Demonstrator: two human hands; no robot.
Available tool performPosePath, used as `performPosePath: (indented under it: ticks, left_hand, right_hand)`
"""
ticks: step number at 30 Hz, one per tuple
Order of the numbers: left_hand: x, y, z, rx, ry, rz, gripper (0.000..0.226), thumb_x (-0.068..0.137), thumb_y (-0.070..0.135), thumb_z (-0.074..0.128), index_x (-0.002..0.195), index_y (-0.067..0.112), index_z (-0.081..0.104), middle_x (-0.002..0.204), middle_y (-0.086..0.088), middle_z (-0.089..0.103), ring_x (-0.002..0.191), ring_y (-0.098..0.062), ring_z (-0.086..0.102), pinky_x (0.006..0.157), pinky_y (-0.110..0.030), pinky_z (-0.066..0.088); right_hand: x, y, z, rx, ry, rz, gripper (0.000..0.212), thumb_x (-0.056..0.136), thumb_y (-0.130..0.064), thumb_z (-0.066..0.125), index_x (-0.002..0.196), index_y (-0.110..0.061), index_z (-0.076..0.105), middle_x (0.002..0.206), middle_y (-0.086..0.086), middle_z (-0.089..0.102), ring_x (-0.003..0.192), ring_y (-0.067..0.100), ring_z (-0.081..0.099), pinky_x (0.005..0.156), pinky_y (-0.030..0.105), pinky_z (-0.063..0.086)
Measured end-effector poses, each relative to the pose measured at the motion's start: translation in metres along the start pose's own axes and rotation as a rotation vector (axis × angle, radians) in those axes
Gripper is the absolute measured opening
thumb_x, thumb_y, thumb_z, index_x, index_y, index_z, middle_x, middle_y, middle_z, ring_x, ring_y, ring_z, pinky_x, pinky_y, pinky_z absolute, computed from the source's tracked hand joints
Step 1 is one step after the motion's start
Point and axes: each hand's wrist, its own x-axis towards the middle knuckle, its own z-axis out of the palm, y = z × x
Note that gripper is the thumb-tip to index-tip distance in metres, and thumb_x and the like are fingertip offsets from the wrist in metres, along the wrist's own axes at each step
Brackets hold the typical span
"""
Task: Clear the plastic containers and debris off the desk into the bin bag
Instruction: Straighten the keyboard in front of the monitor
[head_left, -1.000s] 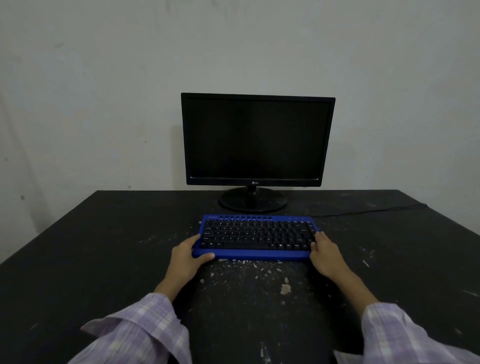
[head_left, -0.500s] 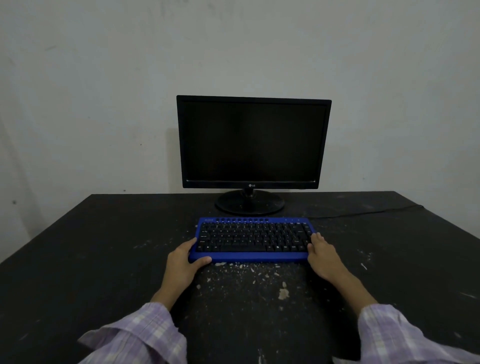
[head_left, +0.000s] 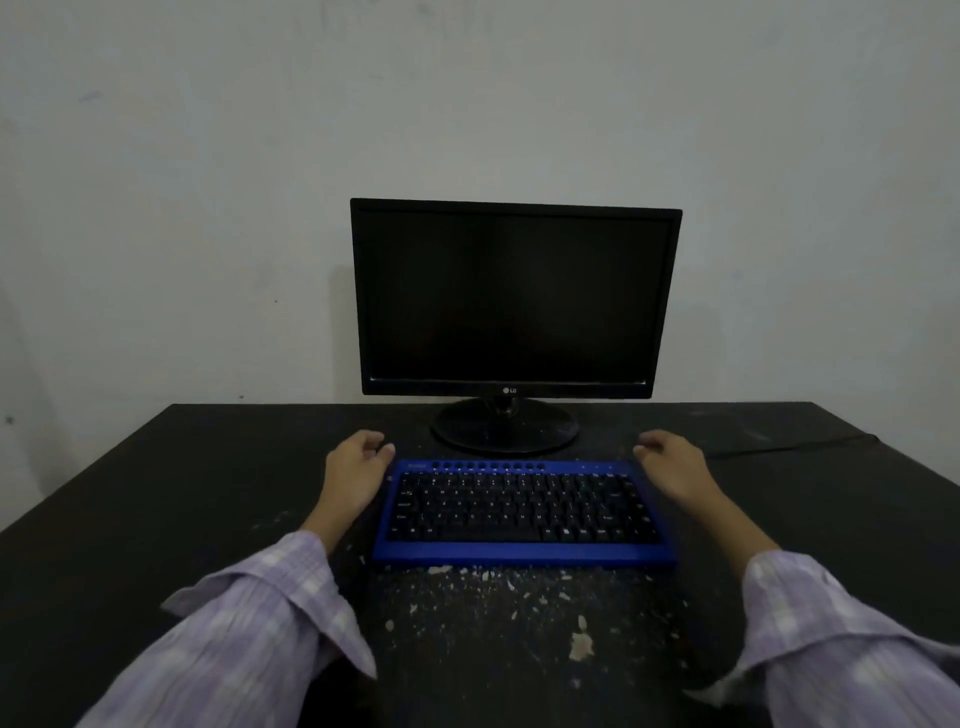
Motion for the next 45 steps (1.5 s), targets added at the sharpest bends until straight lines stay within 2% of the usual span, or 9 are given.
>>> performPosePath:
  ticks: [4, 8, 12, 16, 23, 27, 30, 39, 45]
  left_hand:
    - [0.048, 0.006, 0.007, -0.166, 0.082, -0.1, 0.036, 0.094, 0.015, 0.053, 0.127, 0.0, 0.053, 0.129, -0.018, 0.056, 0.119, -0.029, 0.052, 0.101, -0.033, 0.038]
    - [0.092, 0.01, 0.01, -0.276, 0.14, -0.146, 0.043, 0.098, 0.019, 0.045, 0.137, 0.002, 0.042, 0.139, -0.018, 0.047, 0.128, -0.032, 0.044, 0.106, -0.037, 0.033]
    - [0.129, 0.013, 0.01, -0.398, 0.144, -0.17, 0.044, 0.101, 0.023, 0.035, 0.141, 0.006, 0.036, 0.144, -0.016, 0.042, 0.132, -0.032, 0.039, 0.112, -0.045, 0.031]
    - [0.145, 0.013, 0.011, -0.486, 0.078, -0.153, 0.038, 0.102, 0.025, 0.032, 0.13, 0.006, 0.047, 0.135, -0.014, 0.049, 0.126, -0.029, 0.044, 0.108, -0.046, 0.034]
    - [0.143, 0.002, 0.01, -0.51, 0.072, -0.099, 0.032, 0.101, 0.028, 0.034, 0.121, 0.009, 0.052, 0.124, -0.011, 0.054, 0.118, -0.024, 0.048, 0.104, -0.044, 0.037]
    - [0.14, 0.004, 0.01, -0.505, 0.094, -0.092, 0.033, 0.101, 0.027, 0.033, 0.12, 0.009, 0.053, 0.116, -0.009, 0.055, 0.11, -0.022, 0.05, 0.096, -0.039, 0.039]
    - [0.142, 0.003, 0.01, -0.497, 0.122, -0.104, 0.033, 0.101, 0.029, 0.035, 0.122, 0.01, 0.053, 0.116, -0.008, 0.055, 0.111, -0.022, 0.051, 0.1, -0.041, 0.041]
    - [0.135, -0.003, 0.004, -0.449, 0.144, -0.179, 0.034, 0.1, 0.021, 0.039, 0.129, 0.006, 0.049, 0.126, -0.013, 0.053, 0.115, -0.026, 0.051, 0.103, -0.042, 0.041]
    - [0.086, -0.011, -0.005, -0.398, 0.011, -0.203, 0.036, 0.098, 0.02, 0.045, 0.13, 0.007, 0.047, 0.133, -0.014, 0.051, 0.123, -0.027, 0.05, 0.102, -0.041, 0.04]
  right_hand:
    - [0.048, -0.006, -0.003, 0.105, 0.055, 0.06, 0.045, 0.096, -0.017, 0.051, 0.138, -0.001, 0.044, 0.139, 0.016, 0.05, 0.13, 0.031, 0.045, 0.105, 0.032, 0.033]
    - [0.089, -0.006, -0.001, 0.184, 0.097, 0.103, 0.045, 0.098, -0.018, 0.045, 0.139, -0.002, 0.039, 0.14, 0.019, 0.047, 0.128, 0.034, 0.045, 0.093, 0.032, 0.036]
    - [0.114, -0.008, 0.004, 0.272, 0.122, 0.096, 0.041, 0.1, -0.014, 0.038, 0.14, -0.005, 0.039, 0.14, 0.019, 0.047, 0.128, 0.035, 0.043, 0.097, 0.034, 0.035]
    - [0.122, 0.0, 0.01, 0.304, 0.121, 0.083, 0.043, 0.101, -0.012, 0.036, 0.144, -0.01, 0.035, 0.144, 0.014, 0.044, 0.132, 0.033, 0.04, 0.105, 0.038, 0.033]
    - [0.126, 0.003, 0.013, 0.303, 0.098, 0.084, 0.047, 0.098, -0.006, 0.039, 0.144, -0.012, 0.034, 0.142, 0.016, 0.046, 0.129, 0.034, 0.042, 0.089, 0.03, 0.032]
    - [0.127, 0.004, 0.015, 0.271, 0.086, 0.083, 0.044, 0.097, -0.005, 0.04, 0.141, -0.009, 0.036, 0.137, 0.019, 0.048, 0.124, 0.036, 0.045, 0.085, 0.03, 0.032]
    - [0.127, 0.007, 0.013, 0.258, 0.064, 0.077, 0.045, 0.097, -0.005, 0.041, 0.141, -0.011, 0.035, 0.135, 0.019, 0.049, 0.119, 0.036, 0.048, 0.084, 0.032, 0.035]
    - [0.115, 0.005, 0.006, 0.247, -0.036, 0.085, 0.05, 0.094, -0.012, 0.049, 0.142, -0.014, 0.034, 0.137, 0.016, 0.049, 0.124, 0.034, 0.047, 0.094, 0.037, 0.038]
    - [0.07, 0.002, 0.006, 0.165, -0.119, 0.075, 0.061, 0.097, -0.022, 0.049, 0.15, -0.01, 0.022, 0.155, 0.011, 0.028, 0.14, 0.029, 0.03, 0.112, 0.037, 0.027]
